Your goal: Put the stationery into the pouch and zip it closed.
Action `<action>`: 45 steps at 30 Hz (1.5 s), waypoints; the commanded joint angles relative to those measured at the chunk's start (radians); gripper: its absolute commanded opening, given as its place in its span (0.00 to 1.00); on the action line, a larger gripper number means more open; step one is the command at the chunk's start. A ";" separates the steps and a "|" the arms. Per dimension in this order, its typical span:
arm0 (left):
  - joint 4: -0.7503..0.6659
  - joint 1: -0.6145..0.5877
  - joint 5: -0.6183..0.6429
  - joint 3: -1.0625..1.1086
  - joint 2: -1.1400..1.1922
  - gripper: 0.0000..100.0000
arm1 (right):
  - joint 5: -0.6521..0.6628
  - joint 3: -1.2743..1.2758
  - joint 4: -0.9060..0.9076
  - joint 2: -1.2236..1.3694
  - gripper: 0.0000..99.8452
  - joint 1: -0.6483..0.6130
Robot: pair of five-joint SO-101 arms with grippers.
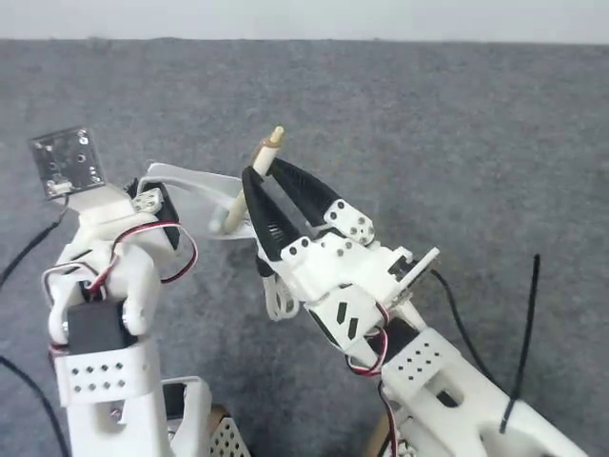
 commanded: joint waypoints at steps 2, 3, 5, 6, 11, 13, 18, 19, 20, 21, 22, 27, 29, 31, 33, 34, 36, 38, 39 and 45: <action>-0.029 0.002 0.014 -0.024 0.012 0.04 | 0.002 -0.057 -0.033 0.085 0.01 0.010; -0.029 0.002 0.014 -0.024 0.012 0.04 | 0.002 -0.061 -0.033 0.113 0.01 0.008; -0.029 0.002 0.014 -0.024 0.012 0.04 | 0.002 -0.074 -0.033 0.170 0.01 0.007; -0.029 0.002 0.014 -0.024 0.012 0.04 | 0.002 -0.077 -0.033 0.194 0.01 0.005; -0.028 0.002 0.014 -0.024 0.014 0.04 | 0.160 -0.071 -0.031 0.294 0.01 -0.054; -0.028 0.002 0.014 -0.024 0.014 0.04 | 0.249 -0.055 -0.033 0.331 0.01 -0.099; -0.026 0.000 0.012 -0.024 0.012 0.04 | 0.381 -0.044 -0.036 0.398 0.01 -0.143; -0.026 0.000 0.012 -0.024 0.012 0.04 | 0.394 -0.044 -0.054 0.403 0.01 -0.143; -0.026 0.000 0.012 -0.024 0.012 0.04 | 0.413 -0.038 -0.094 0.403 0.01 -0.142; -0.026 0.000 0.012 -0.024 0.012 0.04 | 0.439 -0.023 -0.150 0.403 0.01 -0.142; -0.026 0.000 0.012 -0.024 0.012 0.04 | 0.476 -0.005 -0.222 0.401 0.01 -0.142; -0.026 0.000 0.012 -0.025 0.012 0.04 | 0.647 0.061 -0.506 0.412 0.01 -0.165; -0.026 0.000 0.012 -0.025 0.012 0.04 | 0.621 0.066 -0.549 0.412 0.01 -0.166; -0.026 0.000 0.012 -0.025 0.012 0.04 | 0.588 0.064 -0.573 0.414 0.01 -0.163; -0.026 0.000 0.012 -0.025 0.012 0.04 | 0.571 0.063 -0.590 0.414 0.01 -0.162; -0.026 0.000 0.012 -0.025 0.012 0.04 | 0.568 0.063 -0.590 0.414 0.01 -0.162; -0.026 0.000 0.012 -0.025 0.012 0.04 | 0.563 0.069 -0.588 0.415 0.01 -0.162; -0.026 0.000 0.012 -0.025 0.012 0.04 | 0.566 0.078 -0.590 0.426 0.01 -0.162; -0.026 0.000 0.012 -0.025 0.012 0.04 | 0.568 0.086 -0.596 0.438 0.01 -0.162; -0.025 0.000 0.012 -0.025 0.012 0.04 | 0.577 0.150 -0.598 0.470 0.01 -0.165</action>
